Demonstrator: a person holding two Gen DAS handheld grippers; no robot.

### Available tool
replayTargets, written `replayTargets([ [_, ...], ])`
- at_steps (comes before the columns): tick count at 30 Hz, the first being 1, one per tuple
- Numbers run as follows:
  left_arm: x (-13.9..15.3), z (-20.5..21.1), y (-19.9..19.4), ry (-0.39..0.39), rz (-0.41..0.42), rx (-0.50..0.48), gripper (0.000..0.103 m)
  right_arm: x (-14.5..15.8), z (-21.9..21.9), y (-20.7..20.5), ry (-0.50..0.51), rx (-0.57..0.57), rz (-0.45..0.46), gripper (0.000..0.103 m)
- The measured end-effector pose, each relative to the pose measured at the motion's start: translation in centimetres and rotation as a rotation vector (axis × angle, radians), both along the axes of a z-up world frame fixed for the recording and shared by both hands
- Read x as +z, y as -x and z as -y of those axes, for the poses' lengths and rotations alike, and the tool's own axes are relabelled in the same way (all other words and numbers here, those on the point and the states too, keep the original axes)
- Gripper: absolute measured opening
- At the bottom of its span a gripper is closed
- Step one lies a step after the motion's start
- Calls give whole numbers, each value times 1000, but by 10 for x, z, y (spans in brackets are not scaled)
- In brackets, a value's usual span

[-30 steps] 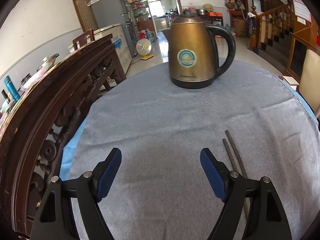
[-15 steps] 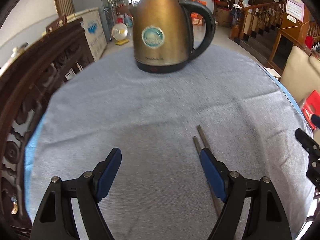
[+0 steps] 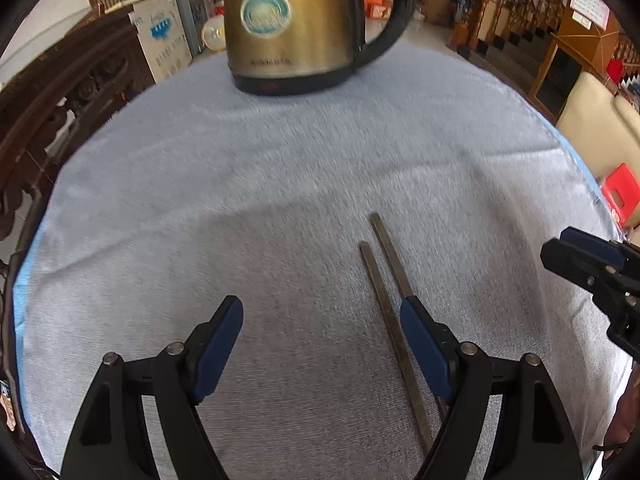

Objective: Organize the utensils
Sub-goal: 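Grasp one chopstick with the left tool while the right tool grasps the other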

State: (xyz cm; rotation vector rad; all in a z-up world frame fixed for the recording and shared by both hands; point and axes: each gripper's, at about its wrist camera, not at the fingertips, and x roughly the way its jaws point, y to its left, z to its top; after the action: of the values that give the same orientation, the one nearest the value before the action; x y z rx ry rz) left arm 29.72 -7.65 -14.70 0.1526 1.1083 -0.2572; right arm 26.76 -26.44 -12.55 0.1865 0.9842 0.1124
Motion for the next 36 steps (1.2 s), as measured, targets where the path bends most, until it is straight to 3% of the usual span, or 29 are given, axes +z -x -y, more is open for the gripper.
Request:
replayTargets([
  [4,-9,0,-3,18,-43,1,81,-5,1,-5,-20,-8,-11,47],
  [8,-11,-1,-1,-15,-20,-14,79,-7,-3,-10,-44,10,-19,47],
  [11,-7,-10,-1,-18,-11,-13,54,-8,-7,-17,-63,32,-28,47],
  [13,-5,-21,-3,-11,-19,-6,32,-10,-13,-22,-85,57,-40,47],
  [15,-5,-31,-8,-14,-23,-6,23,-12,-21,-31,-122,96,-66,47],
  [19,-4,-49,-12,-2,-40,-11,20,-20,-44,-49,-128,155,-126,47],
  [24,-3,-60,-19,40,-79,-51,19,-29,-78,-68,-41,194,-210,47],
  [26,-3,-62,-21,59,-94,-39,25,-30,-87,-73,14,200,-220,42],
  [28,-2,-60,-21,77,-97,-39,47,-30,-92,-74,52,200,-225,33],
  [29,-3,-58,-20,74,-90,-38,49,-30,-94,-74,76,205,-223,30],
  [31,-5,-50,-19,39,-60,-38,49,-30,-96,-72,100,224,-224,18],
  [33,-6,-45,-18,12,-37,-34,49,-30,-94,-68,103,237,-236,14],
  [35,-6,-41,-17,-9,-13,-36,41,-28,-88,-65,113,235,-244,13],
  [36,-6,-40,-18,-7,-9,-40,31,-28,-83,-62,129,226,-248,12],
])
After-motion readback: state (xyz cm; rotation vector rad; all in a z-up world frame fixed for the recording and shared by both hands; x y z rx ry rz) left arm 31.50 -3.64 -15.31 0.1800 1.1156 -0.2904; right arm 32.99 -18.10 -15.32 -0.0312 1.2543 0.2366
